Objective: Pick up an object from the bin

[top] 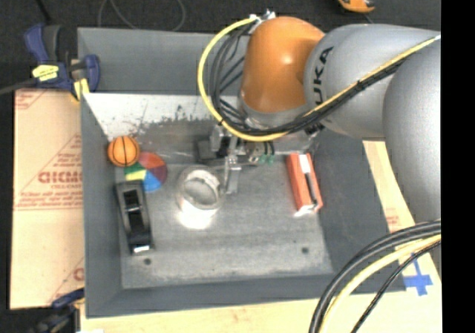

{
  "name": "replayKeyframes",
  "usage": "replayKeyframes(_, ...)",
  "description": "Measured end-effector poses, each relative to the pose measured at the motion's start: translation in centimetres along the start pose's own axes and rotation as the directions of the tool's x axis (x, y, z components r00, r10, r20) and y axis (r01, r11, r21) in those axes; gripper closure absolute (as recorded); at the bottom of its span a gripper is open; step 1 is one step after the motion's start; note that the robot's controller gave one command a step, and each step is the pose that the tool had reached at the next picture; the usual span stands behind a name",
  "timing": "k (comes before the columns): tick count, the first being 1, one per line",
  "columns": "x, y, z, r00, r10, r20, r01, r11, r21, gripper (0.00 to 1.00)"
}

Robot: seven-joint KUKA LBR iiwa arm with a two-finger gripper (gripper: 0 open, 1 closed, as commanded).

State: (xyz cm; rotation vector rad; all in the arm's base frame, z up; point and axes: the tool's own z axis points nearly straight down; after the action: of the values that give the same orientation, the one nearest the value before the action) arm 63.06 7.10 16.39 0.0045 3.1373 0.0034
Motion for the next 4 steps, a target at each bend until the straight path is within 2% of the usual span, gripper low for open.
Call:
replayKeyframes(1, 0.5, -0.1, 1.0, 0.999, -0.044, 0.004, 0.044, 0.999, 0.003, 0.0)
replayKeyframes(2, 4.3, 0.1, 4.7, 0.996, -0.087, 0.0, 0.087, 0.996, 0.001, 0.0)
replayKeyframes(3, 5.2, 0.3, 5.5, 0.996, -0.088, -0.004, 0.088, 0.996, 0.0, 0.0)
replayKeyframes(4, 4.7, -0.7, 7.3, 0.994, -0.106, 0.024, 0.106, 0.994, -0.002, 0.0)
